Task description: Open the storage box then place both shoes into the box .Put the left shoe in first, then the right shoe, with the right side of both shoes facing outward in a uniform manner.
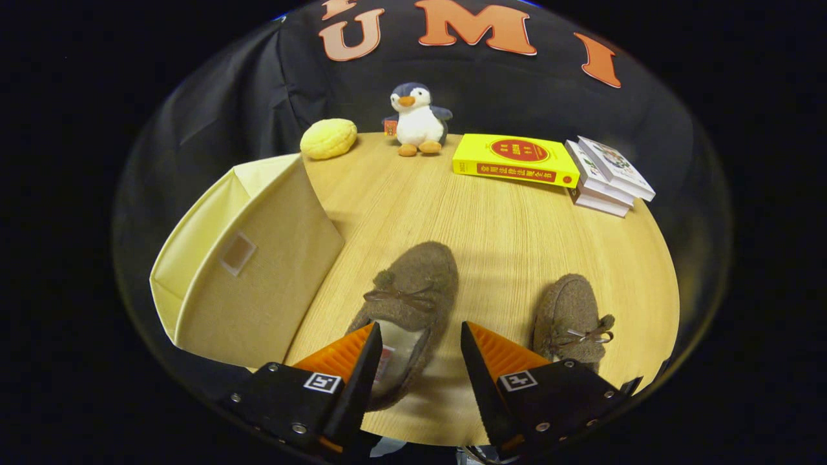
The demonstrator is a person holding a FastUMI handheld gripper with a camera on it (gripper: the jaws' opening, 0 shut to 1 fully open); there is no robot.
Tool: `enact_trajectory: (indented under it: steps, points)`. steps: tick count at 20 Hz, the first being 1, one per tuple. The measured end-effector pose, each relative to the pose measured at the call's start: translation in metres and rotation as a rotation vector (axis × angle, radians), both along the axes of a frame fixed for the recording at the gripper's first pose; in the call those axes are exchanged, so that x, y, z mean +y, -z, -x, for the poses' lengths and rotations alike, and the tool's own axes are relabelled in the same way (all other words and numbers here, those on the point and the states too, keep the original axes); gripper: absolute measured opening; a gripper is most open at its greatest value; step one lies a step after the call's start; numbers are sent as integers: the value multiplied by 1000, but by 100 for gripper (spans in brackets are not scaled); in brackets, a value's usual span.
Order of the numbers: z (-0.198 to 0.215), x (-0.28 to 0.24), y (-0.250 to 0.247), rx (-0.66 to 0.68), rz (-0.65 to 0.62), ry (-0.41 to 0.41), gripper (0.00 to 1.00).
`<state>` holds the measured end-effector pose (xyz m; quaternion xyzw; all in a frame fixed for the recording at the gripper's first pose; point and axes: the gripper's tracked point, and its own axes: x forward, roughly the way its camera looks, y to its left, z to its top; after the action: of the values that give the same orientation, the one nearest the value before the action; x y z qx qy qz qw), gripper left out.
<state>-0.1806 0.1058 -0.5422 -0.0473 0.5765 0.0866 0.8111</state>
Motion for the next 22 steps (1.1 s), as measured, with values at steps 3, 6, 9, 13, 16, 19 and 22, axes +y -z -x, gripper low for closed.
enact_trajectory:
  steps: [3,6,9,13,16,19,22]
  points:
    - [-3,-7,20,3,25,22,61]
    - [-9,-3,39,9,-4,69,47]
    - [-15,-7,48,-17,31,93,33]
    - [-11,-15,59,-35,66,148,16]
    - [-12,-14,63,-28,48,218,8]
    - [-13,-14,62,-22,48,231,4]
    - [-9,-14,56,0,41,279,3]
